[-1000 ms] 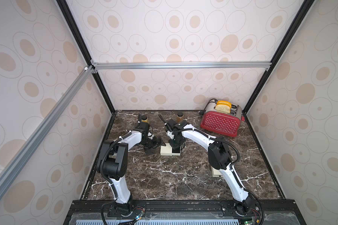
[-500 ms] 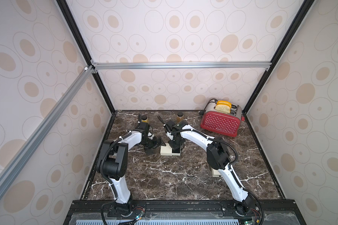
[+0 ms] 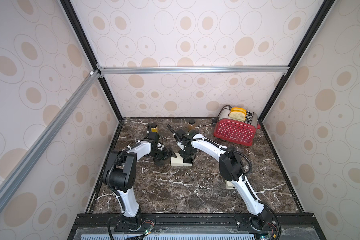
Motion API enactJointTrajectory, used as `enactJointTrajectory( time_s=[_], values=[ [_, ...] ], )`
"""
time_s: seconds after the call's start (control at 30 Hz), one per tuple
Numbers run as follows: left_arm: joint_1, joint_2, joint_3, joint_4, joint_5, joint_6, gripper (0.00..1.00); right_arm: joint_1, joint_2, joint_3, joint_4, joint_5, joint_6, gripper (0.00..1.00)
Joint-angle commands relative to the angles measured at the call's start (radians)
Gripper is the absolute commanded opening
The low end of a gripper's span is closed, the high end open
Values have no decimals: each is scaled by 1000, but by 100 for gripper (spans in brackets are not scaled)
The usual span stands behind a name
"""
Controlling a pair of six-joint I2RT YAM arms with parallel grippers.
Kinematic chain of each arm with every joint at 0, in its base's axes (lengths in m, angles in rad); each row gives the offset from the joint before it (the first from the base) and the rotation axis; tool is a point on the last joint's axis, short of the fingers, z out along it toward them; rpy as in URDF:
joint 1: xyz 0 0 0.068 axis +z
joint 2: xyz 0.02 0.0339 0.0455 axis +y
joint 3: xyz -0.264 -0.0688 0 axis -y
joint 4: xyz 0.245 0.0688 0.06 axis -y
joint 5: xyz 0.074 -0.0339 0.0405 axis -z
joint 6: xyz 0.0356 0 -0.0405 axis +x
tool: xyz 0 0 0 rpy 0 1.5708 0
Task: Place the earrings into the drawer-style jewelry box
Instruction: Insert the earring into the inner lining.
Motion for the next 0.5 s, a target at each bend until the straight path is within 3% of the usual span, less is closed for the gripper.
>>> enactJointTrajectory(
  time_s=[0.0,0.47],
  values=[
    [-1,-14,-4,1,7,17,99,13,22,12,-14,7,11,9],
    [-7,-30,-19,13,13,13,99,19,-18,6,-22,19,13,29]
  ],
)
